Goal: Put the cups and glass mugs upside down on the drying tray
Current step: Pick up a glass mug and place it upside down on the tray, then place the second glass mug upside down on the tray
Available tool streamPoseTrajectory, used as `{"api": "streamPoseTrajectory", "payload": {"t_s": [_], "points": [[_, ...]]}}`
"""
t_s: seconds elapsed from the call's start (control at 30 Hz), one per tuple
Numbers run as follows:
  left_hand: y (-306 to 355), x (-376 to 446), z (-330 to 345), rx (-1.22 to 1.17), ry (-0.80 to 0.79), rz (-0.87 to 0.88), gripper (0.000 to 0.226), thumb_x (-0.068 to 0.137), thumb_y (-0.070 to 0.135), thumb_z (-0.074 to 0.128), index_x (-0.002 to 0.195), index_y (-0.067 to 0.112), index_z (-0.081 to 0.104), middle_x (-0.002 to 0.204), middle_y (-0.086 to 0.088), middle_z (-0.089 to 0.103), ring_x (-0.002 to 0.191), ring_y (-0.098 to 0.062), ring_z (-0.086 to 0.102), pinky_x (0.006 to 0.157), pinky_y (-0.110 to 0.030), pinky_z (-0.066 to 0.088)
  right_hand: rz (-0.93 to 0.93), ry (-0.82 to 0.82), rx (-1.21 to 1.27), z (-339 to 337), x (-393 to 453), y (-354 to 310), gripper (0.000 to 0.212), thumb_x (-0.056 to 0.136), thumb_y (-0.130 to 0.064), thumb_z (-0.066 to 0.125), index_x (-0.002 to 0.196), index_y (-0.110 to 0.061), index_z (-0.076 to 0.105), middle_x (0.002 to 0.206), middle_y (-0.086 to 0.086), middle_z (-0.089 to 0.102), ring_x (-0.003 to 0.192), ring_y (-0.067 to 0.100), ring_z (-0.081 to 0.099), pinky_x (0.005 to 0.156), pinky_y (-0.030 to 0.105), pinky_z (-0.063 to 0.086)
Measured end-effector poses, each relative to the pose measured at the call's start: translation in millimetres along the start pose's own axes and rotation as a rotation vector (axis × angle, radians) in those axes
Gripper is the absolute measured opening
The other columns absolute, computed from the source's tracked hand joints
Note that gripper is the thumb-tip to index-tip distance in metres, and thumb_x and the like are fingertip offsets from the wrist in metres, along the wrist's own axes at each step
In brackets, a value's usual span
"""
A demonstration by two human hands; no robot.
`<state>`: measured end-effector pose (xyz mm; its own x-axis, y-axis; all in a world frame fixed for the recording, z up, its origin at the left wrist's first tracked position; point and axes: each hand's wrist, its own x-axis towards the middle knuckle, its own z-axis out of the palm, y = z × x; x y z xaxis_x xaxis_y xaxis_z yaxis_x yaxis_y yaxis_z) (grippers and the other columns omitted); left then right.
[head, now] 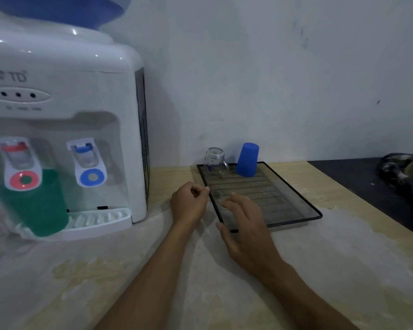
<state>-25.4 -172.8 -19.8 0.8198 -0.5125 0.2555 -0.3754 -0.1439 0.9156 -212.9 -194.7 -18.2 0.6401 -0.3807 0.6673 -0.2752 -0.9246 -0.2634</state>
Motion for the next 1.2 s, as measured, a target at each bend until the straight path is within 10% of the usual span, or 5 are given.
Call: {"api": "streamPoseTrajectory", "payload": {"t_s": [0.6,1.2], "points": [[6.8,-77.8,-61.3,0.104,-0.197,0.081,0.037,0.09,0.039,0.077,0.118,0.017,0.067,0.12,-0.001,0.065,0.112,-0.017,0.061,0.1,-0.039,0.052,-0.059,-0.036,-0.077,-9.9,-12.2,-18.1,0.037,0.094,-0.036,0.067,0.122,-0.012,0.065,0.121,0.004,0.062,0.108,0.018,0.059,0.096,0.028,0.047],[-5.7,-132.0,-109.7,0.262,-0.232,0.256,0.047,0.09,0.05,0.071,0.126,0.021,0.063,0.121,0.005,0.059,0.109,-0.01,0.055,0.091,-0.027,0.048,-0.165,-0.066,-0.056,-25.1,-48.3,-57.0,0.036,0.088,-0.021,0.081,0.12,-0.009,0.07,0.128,0.012,0.065,0.121,0.029,0.062,0.107,0.038,0.047]]}}
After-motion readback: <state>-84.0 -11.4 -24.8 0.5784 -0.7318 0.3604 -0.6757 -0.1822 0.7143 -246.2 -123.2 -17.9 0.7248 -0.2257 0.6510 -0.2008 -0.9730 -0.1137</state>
